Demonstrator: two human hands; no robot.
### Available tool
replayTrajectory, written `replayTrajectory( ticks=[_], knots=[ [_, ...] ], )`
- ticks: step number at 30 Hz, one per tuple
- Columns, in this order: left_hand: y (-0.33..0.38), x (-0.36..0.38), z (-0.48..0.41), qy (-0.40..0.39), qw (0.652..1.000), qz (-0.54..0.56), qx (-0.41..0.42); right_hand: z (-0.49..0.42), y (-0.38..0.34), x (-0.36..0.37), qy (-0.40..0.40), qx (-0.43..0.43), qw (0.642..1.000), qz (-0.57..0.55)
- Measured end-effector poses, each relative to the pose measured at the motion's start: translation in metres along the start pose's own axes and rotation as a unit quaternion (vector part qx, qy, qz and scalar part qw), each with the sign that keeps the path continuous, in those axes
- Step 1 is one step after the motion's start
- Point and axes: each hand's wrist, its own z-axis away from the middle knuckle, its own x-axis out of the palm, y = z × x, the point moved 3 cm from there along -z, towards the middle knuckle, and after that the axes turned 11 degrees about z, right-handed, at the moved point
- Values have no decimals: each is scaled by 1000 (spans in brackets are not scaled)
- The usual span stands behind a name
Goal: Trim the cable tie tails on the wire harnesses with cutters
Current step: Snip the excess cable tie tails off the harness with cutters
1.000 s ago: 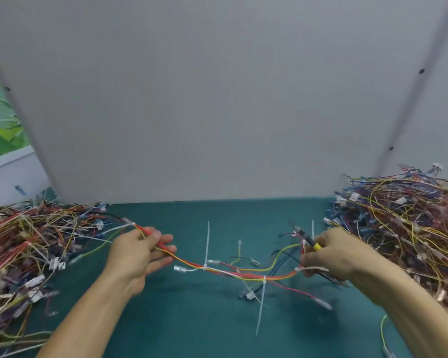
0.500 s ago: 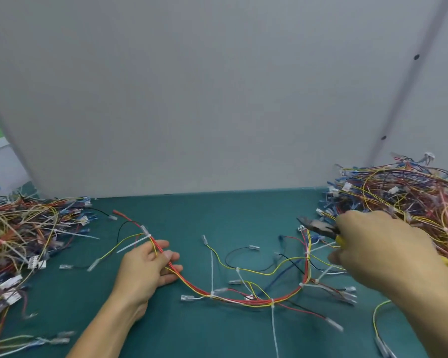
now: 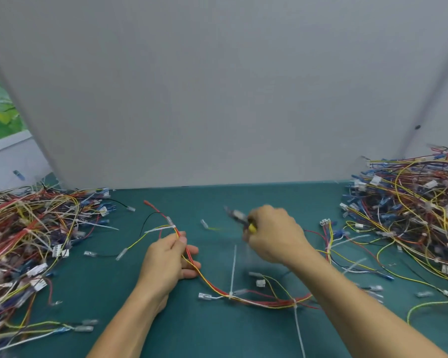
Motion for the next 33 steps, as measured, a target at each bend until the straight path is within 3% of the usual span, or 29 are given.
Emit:
replayTrajectory(
  ticks=[2, 6, 10, 12, 17, 24, 28, 33],
  knots=[
    [1, 0, 0, -3, 1000, -13, 17, -14, -2, -2, 50, 44, 995, -71],
    [2, -2, 2, -2, 998, -45, 40, -23, -3, -2, -28, 11, 994, -107],
    [4, -3, 5, -2, 993, -91, 76, -7, 51, -48, 94, 75, 980, -160],
    [4, -2, 6, -6, 990, -110, 90, 8, 90, -61, 111, 120, 972, -167],
    [4, -3, 6, -18, 984, -133, 115, 42, 140, -25, -17, 191, 967, -167],
    [1, -4, 3, -29, 983, -128, 125, 37, 132, -5, -13, 190, 975, -110],
    [-1, -3, 2, -39, 983, -128, 125, 28, 114, 3, -69, 159, 982, -79],
    [-2, -4, 0, -45, 984, -115, 127, 26, 109, 6, -103, 180, 969, -136]
  ],
)
